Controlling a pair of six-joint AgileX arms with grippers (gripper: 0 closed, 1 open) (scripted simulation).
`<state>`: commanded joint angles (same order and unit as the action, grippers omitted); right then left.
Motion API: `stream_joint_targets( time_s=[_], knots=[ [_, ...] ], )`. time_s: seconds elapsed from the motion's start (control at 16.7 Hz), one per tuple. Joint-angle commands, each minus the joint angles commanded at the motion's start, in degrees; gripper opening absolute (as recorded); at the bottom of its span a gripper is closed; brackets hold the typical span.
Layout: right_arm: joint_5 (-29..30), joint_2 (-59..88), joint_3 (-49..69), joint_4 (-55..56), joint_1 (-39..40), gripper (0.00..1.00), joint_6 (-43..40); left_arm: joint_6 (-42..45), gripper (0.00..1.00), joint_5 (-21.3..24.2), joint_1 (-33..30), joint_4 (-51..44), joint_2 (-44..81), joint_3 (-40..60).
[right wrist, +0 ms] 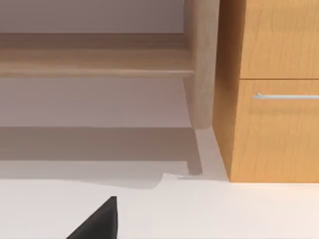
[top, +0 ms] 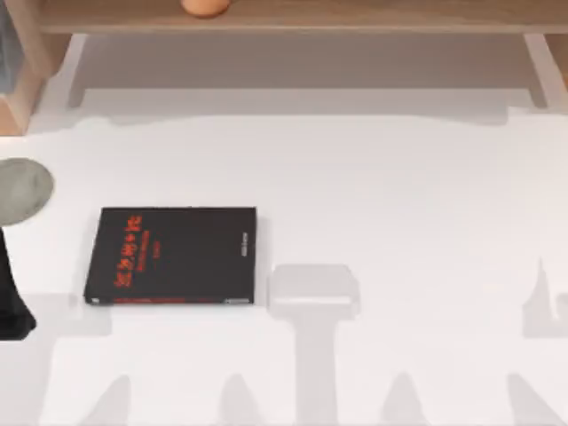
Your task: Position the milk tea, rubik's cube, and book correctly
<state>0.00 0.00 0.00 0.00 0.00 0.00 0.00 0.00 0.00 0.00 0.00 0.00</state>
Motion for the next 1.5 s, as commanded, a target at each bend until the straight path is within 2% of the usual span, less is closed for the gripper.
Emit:
stream_joint_targets(
  time_s=[0.24, 0.48, 0.72, 1.2, 1.5],
  knots=[
    [0.00, 0.00, 0.00, 0.00, 0.00, 1.00, 0.00, 0.10, 1.00, -0.61, -0.59, 1.10, 1.82, 1.49],
    [0.00, 0.00, 0.00, 0.00, 0.00, 1.00, 0.00, 0.41, 1.00, -3.90, -3.99, 7.15, 12.72, 9.72],
    [0.00, 0.00, 0.00, 0.00, 0.00, 1.00, 0.00, 0.54, 1.00, -8.87, -9.17, 16.39, 33.05, 22.26],
    [0.00, 0.00, 0.00, 0.00, 0.00, 1.00, 0.00, 0.59, 1.00, -19.20, -20.62, 36.28, 84.56, 49.22],
    [0.00, 0.00, 0.00, 0.00, 0.00, 1.00, 0.00, 0.52, 1.00, -23.42, -25.81, 44.66, 105.05, 60.66]
  ],
)
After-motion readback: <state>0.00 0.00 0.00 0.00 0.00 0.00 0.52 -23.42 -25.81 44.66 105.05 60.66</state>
